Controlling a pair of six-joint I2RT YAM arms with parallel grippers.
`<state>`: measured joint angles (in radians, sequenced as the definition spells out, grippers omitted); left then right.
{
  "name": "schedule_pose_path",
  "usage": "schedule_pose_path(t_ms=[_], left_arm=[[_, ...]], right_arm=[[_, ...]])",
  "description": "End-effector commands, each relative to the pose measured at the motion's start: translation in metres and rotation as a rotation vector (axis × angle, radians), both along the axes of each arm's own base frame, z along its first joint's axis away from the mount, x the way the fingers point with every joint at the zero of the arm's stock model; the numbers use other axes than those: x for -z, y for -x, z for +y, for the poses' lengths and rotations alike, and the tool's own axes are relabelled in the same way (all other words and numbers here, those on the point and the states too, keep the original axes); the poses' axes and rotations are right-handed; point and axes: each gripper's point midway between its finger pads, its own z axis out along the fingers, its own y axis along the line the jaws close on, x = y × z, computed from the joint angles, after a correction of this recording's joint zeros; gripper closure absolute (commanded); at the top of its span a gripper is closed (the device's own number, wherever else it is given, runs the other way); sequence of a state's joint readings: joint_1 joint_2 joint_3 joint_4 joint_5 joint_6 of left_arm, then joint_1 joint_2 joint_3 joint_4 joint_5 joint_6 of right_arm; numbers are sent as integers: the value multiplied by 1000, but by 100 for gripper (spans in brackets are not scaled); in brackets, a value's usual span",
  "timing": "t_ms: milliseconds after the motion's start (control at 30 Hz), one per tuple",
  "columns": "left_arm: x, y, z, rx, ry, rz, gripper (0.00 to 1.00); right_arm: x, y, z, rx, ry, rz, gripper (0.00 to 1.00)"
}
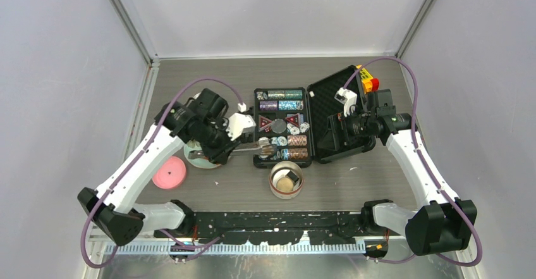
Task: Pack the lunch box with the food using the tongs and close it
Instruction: Place the fake food in the packing box.
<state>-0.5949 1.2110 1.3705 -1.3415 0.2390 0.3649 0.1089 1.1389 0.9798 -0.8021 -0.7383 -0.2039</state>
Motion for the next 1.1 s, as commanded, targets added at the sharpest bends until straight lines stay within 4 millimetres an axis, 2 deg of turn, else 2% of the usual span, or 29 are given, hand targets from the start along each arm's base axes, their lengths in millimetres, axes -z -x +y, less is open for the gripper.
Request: schedule_pose_path(t_ms=[0,200,400,733,933,1067], left_arm=[[-9,26,-28,153,77,98,73],[-7,39,-44,256,62,134,73],[3,36,-52,287,20,123,70],[15,15,-60,275,-60,45,68],[20,3,-57,249,-96,-2,56],[19,2,-56,244,-101,-11,52]], right_arm=[[-9,-5,-1,-4,1,-42,5],[-8,-6,-2,0,7,-40,4],[-6,-7,-2,1,9,-35,4],[-5,-6,-2,1,11,-33,5],[-5,-6,-2,1,11,-33,5],[-5,-6,-2,1,11,-30,5]])
